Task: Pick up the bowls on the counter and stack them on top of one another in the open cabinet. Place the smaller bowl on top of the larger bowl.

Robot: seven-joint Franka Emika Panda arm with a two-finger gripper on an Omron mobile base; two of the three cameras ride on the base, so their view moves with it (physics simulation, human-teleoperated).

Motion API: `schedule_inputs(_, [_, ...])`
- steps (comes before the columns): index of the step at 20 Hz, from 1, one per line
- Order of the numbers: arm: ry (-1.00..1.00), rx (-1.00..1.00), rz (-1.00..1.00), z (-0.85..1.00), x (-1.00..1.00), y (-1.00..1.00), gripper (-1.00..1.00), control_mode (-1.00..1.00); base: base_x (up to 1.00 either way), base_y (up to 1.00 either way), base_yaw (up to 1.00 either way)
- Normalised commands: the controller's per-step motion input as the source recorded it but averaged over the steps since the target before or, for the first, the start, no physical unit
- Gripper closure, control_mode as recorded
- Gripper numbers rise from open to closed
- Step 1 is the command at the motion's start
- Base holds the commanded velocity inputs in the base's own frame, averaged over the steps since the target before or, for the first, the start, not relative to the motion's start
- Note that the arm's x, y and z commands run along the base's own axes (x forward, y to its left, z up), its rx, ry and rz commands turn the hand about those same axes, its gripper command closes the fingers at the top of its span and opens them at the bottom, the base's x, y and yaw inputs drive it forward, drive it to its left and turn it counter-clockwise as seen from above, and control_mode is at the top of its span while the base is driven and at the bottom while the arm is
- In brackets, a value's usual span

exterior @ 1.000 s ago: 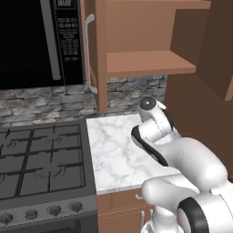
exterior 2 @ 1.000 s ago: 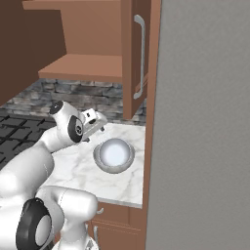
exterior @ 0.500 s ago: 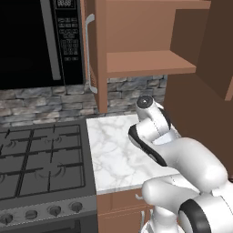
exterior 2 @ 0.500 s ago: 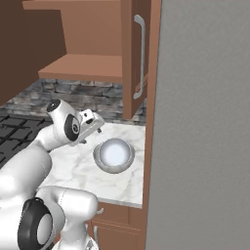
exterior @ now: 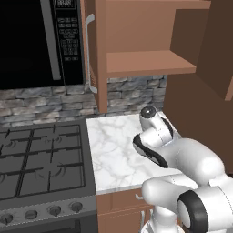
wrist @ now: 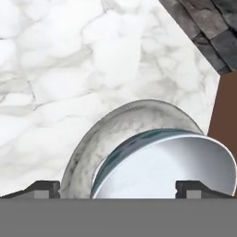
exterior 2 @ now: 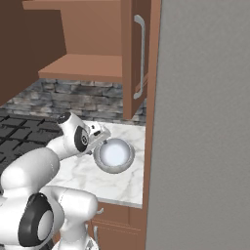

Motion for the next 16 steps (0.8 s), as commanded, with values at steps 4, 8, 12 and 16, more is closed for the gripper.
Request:
schedule_inputs(4, [0.02, 0.00, 0.00, -0.52, 0.00, -0.17, -1.00, -1.00, 0.00, 0.00, 0.00])
schedule_inputs(8, [0.03, 0.02, 0.00, -0.43, -0.01, -0.09, -1.00, -1.00, 0.00, 0.00, 0.00])
schedule_inputs(12, [0.03, 0.03, 0.00, -0.23, -0.02, -0.07, -1.00, -1.00, 0.00, 0.00, 0.00])
schedule_inputs(16, [0.06, 0.01, 0.00, -0.29, -0.03, -0.03, -1.00, -1.00, 0.00, 0.00, 0.00])
